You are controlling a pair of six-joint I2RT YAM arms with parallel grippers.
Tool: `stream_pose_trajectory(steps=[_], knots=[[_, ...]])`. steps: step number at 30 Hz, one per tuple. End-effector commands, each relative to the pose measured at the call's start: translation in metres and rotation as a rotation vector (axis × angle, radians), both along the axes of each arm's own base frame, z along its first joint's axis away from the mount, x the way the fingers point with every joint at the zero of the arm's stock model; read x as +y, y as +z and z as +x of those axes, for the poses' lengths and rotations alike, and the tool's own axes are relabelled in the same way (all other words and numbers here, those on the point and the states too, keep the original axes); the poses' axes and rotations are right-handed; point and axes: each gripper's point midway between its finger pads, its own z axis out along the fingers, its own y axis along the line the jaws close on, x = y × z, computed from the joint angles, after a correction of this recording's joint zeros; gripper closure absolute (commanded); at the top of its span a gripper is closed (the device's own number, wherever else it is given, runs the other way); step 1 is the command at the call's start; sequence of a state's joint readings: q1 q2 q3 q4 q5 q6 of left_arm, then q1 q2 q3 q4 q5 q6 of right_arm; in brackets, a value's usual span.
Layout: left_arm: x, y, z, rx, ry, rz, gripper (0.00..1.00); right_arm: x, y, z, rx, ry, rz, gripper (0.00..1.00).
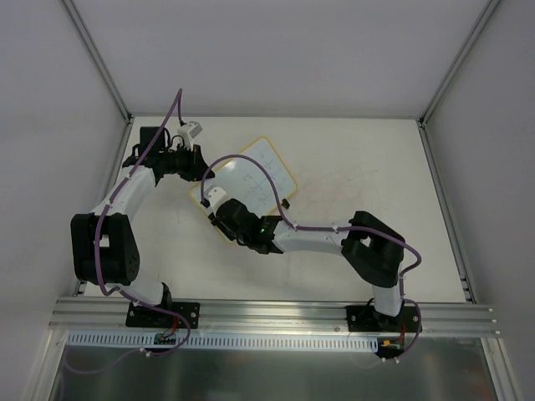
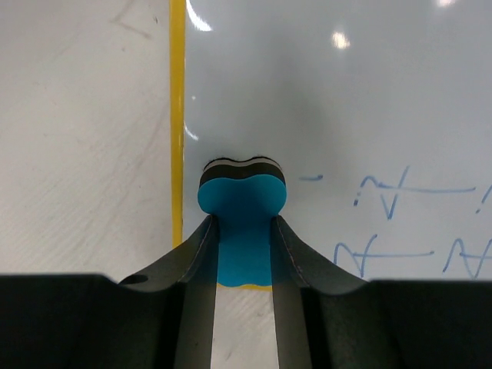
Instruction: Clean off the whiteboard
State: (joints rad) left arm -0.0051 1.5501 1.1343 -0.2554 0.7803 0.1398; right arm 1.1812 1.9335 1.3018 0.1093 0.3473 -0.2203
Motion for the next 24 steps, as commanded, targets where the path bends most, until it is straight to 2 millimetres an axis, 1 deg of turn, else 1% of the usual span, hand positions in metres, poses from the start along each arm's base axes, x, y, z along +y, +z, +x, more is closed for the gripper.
stream_pose_trajectory(steps=[1,4,7,11,13,17,24], knots=[[0.002,0.015,0.004,-0.019,0.026,0.007,1.00,-0.053,-0.055,-0.009,0.064,-0.065,-0.187,1.00],[0.003,0.014,0.004,-0.017,0.033,0.011,1.00,-0.067,-0.065,-0.014,0.081,-0.080,-0.210,0.99],[0.004,0.014,0.004,-0.015,0.043,0.018,1.00,-0.074,-0.069,-0.018,0.094,-0.083,-0.216,1.00],[0.005,0.013,0.005,-0.011,0.051,0.019,1.00,-0.073,-0.071,-0.023,0.109,-0.062,-0.204,1.00],[0.005,0.013,0.005,-0.005,0.054,0.018,1.00,-0.065,-0.066,-0.024,0.108,-0.036,-0.172,1.00],[0.006,0.011,0.005,0.002,0.066,0.023,1.00,-0.046,-0.057,-0.037,0.123,0.061,-0.120,1.00],[0.006,0.011,0.006,0.006,0.073,0.024,1.00,-0.036,-0.060,-0.051,0.147,0.134,-0.120,1.00]])
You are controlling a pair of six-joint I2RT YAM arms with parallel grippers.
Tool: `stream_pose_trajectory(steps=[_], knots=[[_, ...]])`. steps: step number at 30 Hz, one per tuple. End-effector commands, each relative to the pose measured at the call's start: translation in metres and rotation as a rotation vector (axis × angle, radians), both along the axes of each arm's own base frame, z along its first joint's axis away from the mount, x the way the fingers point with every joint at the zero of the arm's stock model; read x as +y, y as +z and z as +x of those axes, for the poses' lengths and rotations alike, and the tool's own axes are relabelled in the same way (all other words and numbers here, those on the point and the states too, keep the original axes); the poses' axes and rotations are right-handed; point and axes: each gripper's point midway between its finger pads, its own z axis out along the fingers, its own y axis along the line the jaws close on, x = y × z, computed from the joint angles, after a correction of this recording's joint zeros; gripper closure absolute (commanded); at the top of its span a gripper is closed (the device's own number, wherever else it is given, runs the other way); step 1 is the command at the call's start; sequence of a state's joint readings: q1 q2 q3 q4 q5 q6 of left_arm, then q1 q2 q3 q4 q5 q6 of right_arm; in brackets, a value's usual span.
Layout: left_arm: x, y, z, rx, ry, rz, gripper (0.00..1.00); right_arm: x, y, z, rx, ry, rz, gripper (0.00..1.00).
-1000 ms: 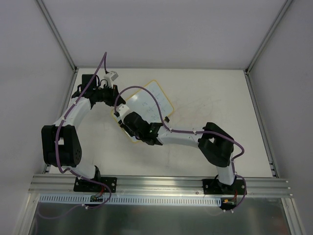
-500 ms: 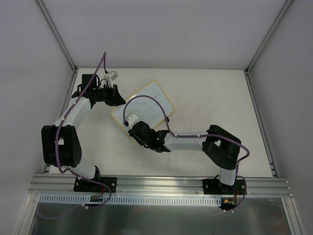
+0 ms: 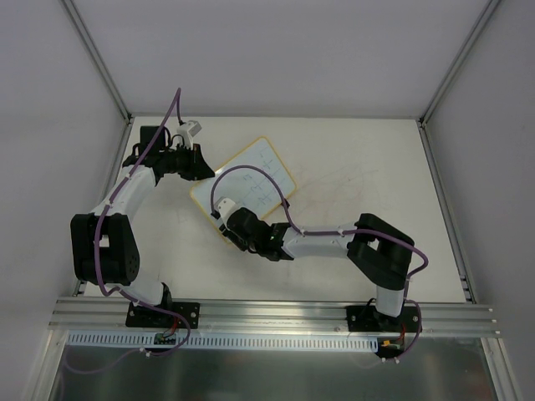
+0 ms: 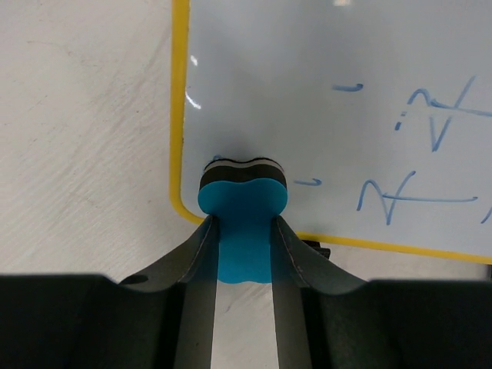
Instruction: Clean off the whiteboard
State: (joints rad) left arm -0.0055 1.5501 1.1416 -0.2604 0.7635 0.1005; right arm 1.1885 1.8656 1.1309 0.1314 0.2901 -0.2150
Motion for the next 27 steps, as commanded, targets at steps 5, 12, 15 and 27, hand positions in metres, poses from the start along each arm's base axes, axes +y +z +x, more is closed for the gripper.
stream_pose_trajectory(steps=[5,12,15,27], knots=[[0.005,0.010,0.004,-0.017,0.039,0.033,1.00,0.008,-0.024,-0.034,0.114,0.153,-0.036,1.00],[0.005,0.010,0.002,-0.019,0.036,0.036,1.00,0.017,-0.005,-0.026,0.074,0.140,-0.003,1.00],[0.005,0.010,0.002,-0.025,0.031,0.039,1.00,0.016,0.014,-0.013,0.030,0.098,0.025,1.00],[0.006,0.009,0.002,-0.030,0.032,0.046,1.00,0.045,0.093,0.039,-0.120,0.028,0.198,1.00]])
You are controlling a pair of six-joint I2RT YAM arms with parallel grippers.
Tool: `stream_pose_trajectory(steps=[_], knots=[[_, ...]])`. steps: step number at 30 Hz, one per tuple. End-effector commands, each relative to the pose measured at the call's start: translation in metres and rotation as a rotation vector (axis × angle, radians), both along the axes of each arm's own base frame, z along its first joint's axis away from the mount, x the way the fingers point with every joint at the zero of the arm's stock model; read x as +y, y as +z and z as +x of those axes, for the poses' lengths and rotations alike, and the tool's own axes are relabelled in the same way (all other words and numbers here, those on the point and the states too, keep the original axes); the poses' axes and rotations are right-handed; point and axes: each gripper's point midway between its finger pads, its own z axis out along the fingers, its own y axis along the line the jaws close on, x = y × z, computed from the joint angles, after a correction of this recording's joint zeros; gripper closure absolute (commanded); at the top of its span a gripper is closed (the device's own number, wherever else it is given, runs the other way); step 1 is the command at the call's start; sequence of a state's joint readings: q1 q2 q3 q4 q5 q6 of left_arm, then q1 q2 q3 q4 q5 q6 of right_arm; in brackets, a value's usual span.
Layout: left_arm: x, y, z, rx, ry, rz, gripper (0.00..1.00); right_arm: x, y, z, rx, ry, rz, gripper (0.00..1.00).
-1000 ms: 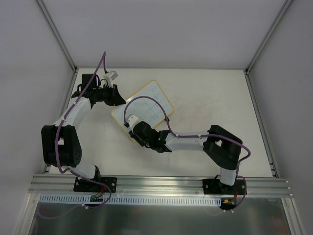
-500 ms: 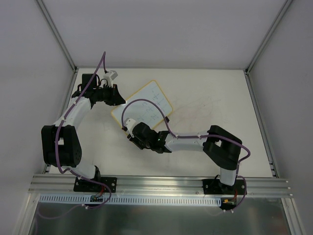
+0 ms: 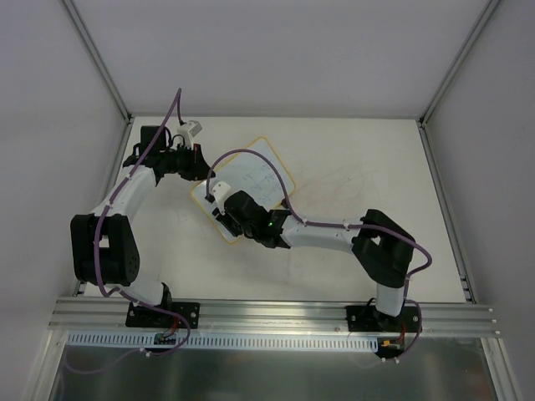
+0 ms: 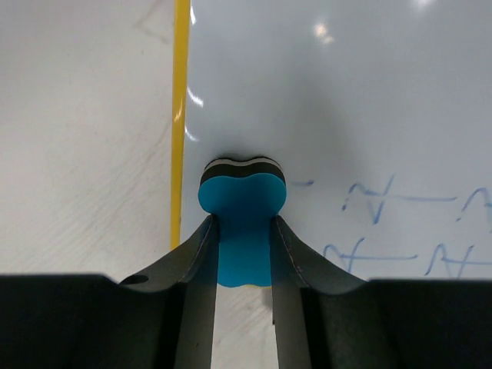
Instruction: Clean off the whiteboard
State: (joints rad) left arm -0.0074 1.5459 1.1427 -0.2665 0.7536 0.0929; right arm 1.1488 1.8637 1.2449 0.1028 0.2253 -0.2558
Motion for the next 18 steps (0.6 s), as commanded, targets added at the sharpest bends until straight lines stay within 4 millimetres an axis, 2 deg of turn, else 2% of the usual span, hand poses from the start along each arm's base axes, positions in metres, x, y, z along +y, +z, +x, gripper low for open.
stream_pose_trajectory(steps=[1,2,4,9,12,13,16,17,18], knots=[[0.005,0.009,0.002,-0.034,0.023,0.045,1.00,0.027,0.054,0.020,-0.099,-0.009,0.128,1.00],[0.006,0.009,0.002,-0.033,0.025,0.044,1.00,0.030,0.047,0.022,-0.095,-0.007,0.119,1.00],[0.006,0.008,0.002,-0.033,0.024,0.045,1.00,0.038,0.052,0.025,-0.107,-0.003,0.140,0.99],[0.007,0.007,0.002,-0.030,0.028,0.047,1.00,0.044,0.031,0.024,-0.081,0.013,0.114,0.99],[0.007,0.006,0.002,-0.028,0.027,0.048,1.00,0.036,0.013,0.018,-0.050,0.007,0.093,0.99],[0.007,0.006,0.002,-0.027,0.028,0.047,1.00,0.028,0.001,0.014,-0.034,0.004,0.071,0.99],[0.006,0.006,0.003,-0.025,0.028,0.045,1.00,0.012,-0.011,0.014,-0.017,-0.044,0.055,0.99],[0.006,0.007,0.003,-0.026,0.024,0.042,1.00,0.001,-0.023,0.013,-0.003,-0.063,0.035,0.99],[0.005,0.007,0.003,-0.025,0.022,0.041,1.00,-0.004,-0.026,0.014,0.010,-0.080,0.038,1.00]])
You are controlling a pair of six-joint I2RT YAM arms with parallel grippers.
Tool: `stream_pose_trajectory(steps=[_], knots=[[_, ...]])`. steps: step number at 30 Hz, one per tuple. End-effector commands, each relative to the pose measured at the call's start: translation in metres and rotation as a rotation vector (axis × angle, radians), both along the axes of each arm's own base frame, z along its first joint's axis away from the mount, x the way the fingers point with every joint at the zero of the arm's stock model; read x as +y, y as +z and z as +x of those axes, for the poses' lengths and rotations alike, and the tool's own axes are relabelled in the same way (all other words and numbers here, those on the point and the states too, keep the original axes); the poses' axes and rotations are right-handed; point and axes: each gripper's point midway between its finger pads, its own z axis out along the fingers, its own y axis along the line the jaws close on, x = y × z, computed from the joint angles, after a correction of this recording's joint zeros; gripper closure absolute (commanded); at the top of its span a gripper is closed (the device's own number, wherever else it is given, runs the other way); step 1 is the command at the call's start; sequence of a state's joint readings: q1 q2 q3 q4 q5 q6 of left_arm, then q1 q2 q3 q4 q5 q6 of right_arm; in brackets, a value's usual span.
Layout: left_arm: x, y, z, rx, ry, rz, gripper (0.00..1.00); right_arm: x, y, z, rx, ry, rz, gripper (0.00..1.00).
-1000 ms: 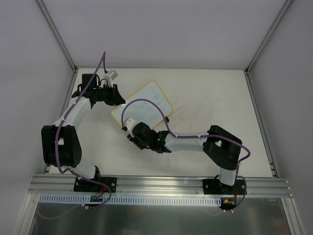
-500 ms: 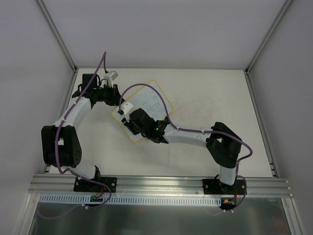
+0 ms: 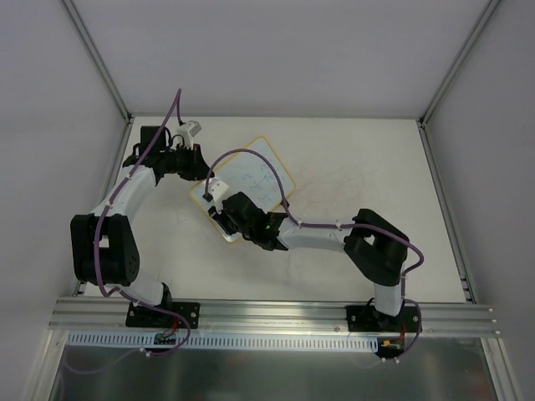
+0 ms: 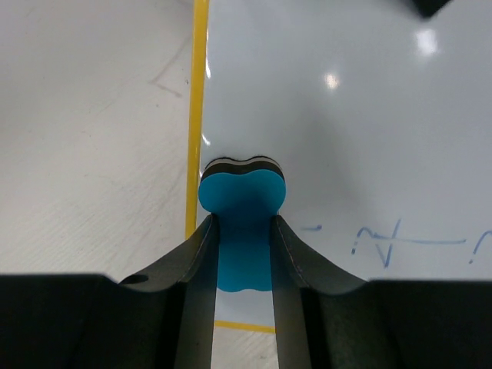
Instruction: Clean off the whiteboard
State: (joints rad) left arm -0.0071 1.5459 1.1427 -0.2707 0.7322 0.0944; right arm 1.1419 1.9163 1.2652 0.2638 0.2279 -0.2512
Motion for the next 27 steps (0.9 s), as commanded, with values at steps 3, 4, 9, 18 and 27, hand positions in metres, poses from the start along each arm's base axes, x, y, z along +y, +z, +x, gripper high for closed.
stream_pose_trajectory(steps=[3,4,9,18,27], knots=[[0.002,0.009,0.001,-0.025,0.007,0.024,1.00,-0.052,-0.047,0.009,0.115,-0.144,-0.057,1.00],[0.002,0.009,0.001,-0.027,0.006,0.025,1.00,-0.059,-0.048,0.016,0.117,-0.172,-0.050,1.00],[0.001,0.008,-0.001,-0.020,-0.002,0.018,1.00,-0.086,-0.057,0.033,0.164,-0.290,-0.020,1.00],[0.001,0.007,-0.001,-0.018,-0.006,0.023,1.00,-0.125,-0.078,0.052,0.226,-0.487,0.012,0.99],[0.002,0.005,-0.004,-0.013,-0.013,0.031,1.00,-0.174,-0.097,0.064,0.296,-0.713,0.067,1.00]])
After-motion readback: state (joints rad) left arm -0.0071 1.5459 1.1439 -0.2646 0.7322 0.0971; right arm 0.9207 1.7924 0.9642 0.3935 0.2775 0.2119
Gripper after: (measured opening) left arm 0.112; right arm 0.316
